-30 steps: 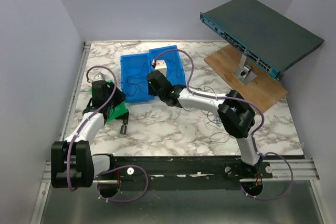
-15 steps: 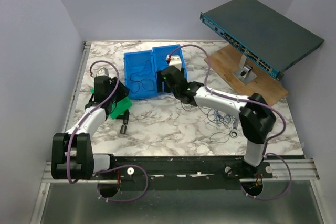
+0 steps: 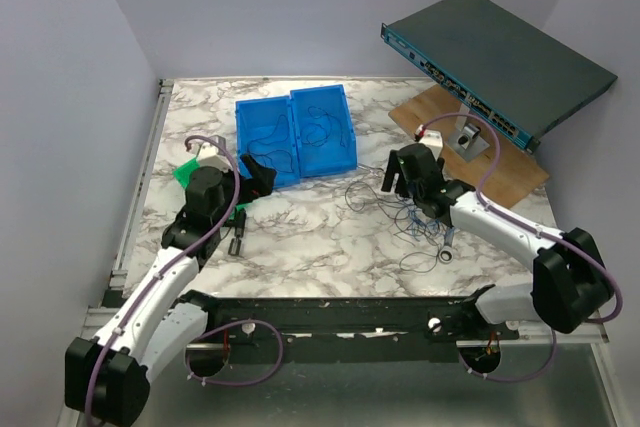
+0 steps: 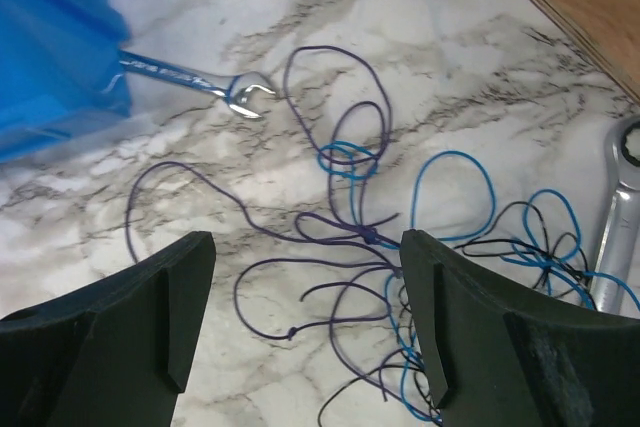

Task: Untangle the cables
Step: Place the cable in the bin, then move the cable to the center of the board.

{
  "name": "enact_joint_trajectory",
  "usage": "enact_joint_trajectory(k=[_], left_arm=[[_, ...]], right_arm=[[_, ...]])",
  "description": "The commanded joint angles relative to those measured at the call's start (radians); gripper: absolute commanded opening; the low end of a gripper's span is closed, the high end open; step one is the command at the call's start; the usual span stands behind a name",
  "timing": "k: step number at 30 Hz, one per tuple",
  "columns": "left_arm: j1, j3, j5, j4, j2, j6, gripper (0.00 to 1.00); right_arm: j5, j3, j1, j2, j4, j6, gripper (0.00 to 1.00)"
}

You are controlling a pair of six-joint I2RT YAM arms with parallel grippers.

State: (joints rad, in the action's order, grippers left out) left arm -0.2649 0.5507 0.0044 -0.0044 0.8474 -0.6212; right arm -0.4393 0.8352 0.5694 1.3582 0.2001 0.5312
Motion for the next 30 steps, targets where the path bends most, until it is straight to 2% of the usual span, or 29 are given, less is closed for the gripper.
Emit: enact_joint_trajectory(k=[1, 8, 10, 11, 12, 13, 14, 17, 19, 23, 26, 28, 30], left_arm=[[-0.158, -0.037, -0.135, -0.019, -0.058, 0.045, 0.93], [-0.286, -0.155, -0.181, 0.142, -0.131, 0.15, 0.96], [-0.292, -0.226, -0.146, 0.232, -0.163, 0.178, 0.95], [-0.293, -0.267, -0.119, 0.29, -0.177, 0.196, 0.95], [-0.293, -0.299, -0.091, 0.341, -0.185, 0.211, 0.95], [-0.293, -0.326, -0.074, 0.373, -0.192, 0.213, 0.94], [-0.293, -0.332, -0.048, 0.394, -0.195, 0.21, 0.94], [-0.294, -0.339, 0.068, 0.464, -0.182, 0.221, 0.94], [-0.294, -0.334, 0.119, 0.489, -0.166, 0.221, 0.94], [-0.295, -0.332, 0.18, 0.53, -0.127, 0.218, 0.94], [-0.296, -0.322, 0.206, 0.543, -0.086, 0.217, 0.94], [-0.297, -0.305, 0.231, 0.544, -0.05, 0.218, 0.94], [-0.298, -0.293, 0.25, 0.546, -0.017, 0.218, 0.94]], right_arm=[[-0.018, -0.052, -0.071, -0.006, 0.023, 0.06, 0.82], [-0.005, -0.053, -0.077, 0.064, 0.003, 0.047, 0.74], [-0.003, -0.064, -0.077, 0.049, 0.006, 0.038, 0.66], [0.006, -0.07, -0.078, 0.034, 0.002, 0.027, 0.54], [0.043, -0.081, -0.077, 0.021, -0.006, 0.007, 0.38], [0.094, -0.087, -0.077, 0.006, -0.011, -0.016, 0.16], [0.153, -0.089, -0.077, -0.004, -0.015, -0.029, 0.02], [0.422, -0.079, -0.064, -0.006, -0.033, -0.064, 0.01], [0.541, -0.068, 0.002, 0.003, -0.064, -0.057, 0.01], [0.607, -0.008, 0.226, 0.048, -0.141, -0.045, 0.01], [0.658, 0.036, 0.321, 0.075, -0.19, -0.032, 0.02], [0.653, 0.028, 0.325, 0.061, -0.237, -0.015, 0.09], [0.581, 0.01, 0.325, 0.023, -0.232, -0.015, 0.29]])
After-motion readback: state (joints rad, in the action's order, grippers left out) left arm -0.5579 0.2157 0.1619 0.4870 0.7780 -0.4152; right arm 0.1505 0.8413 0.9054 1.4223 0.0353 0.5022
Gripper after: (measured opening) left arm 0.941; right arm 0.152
